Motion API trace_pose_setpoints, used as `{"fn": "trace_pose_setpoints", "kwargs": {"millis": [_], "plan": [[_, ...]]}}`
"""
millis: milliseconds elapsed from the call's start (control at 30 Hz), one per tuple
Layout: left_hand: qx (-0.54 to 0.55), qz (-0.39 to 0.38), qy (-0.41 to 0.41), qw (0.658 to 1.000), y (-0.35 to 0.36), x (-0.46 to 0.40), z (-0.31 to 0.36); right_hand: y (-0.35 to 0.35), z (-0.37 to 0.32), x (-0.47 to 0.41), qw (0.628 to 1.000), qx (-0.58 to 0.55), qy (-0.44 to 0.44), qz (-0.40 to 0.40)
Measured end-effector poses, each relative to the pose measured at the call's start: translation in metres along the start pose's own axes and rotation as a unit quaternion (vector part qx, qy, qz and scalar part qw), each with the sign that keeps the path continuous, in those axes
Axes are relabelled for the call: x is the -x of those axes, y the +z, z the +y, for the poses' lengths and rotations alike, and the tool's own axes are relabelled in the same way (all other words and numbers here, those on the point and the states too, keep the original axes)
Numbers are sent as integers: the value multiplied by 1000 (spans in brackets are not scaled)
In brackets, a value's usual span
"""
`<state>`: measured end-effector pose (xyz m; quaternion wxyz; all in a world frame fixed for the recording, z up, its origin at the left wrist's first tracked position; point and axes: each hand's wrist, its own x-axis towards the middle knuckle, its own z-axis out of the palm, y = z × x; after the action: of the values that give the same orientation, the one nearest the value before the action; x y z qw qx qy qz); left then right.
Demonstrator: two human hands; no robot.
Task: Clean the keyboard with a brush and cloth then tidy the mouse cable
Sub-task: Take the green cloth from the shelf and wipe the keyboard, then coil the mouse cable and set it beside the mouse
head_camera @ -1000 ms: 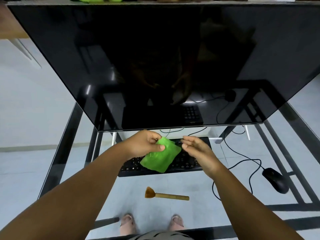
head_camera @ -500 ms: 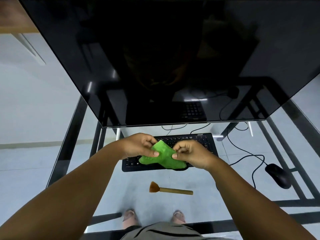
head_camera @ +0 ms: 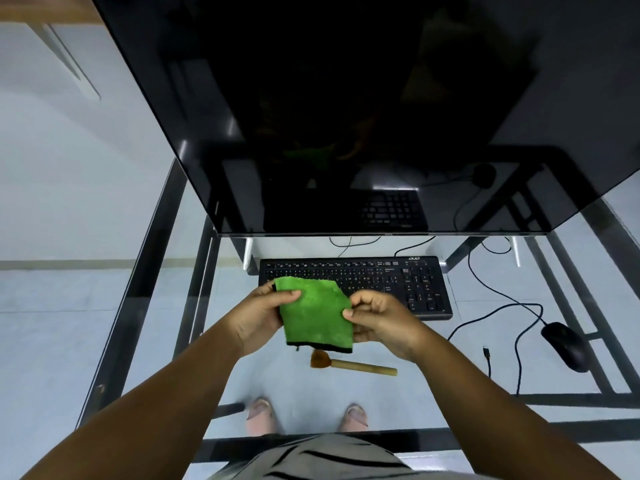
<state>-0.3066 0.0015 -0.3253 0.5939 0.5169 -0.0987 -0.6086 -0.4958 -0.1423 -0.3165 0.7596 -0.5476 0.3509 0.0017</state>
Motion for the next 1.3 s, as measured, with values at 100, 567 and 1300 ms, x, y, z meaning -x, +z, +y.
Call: {"fn": "trace_pose_setpoints", "kwargs": {"millis": [100,567,1300], "plan": [[1,10,-45,999,-4,9,-6,6,17,-5,994,106,22,13],[-15,7,-126,992,-13,28,-63,1,91,10,829,548,-17,106],[-526,308,34,792,-19,21,-61,-29,77,-4,886,361,-46,289]]}}
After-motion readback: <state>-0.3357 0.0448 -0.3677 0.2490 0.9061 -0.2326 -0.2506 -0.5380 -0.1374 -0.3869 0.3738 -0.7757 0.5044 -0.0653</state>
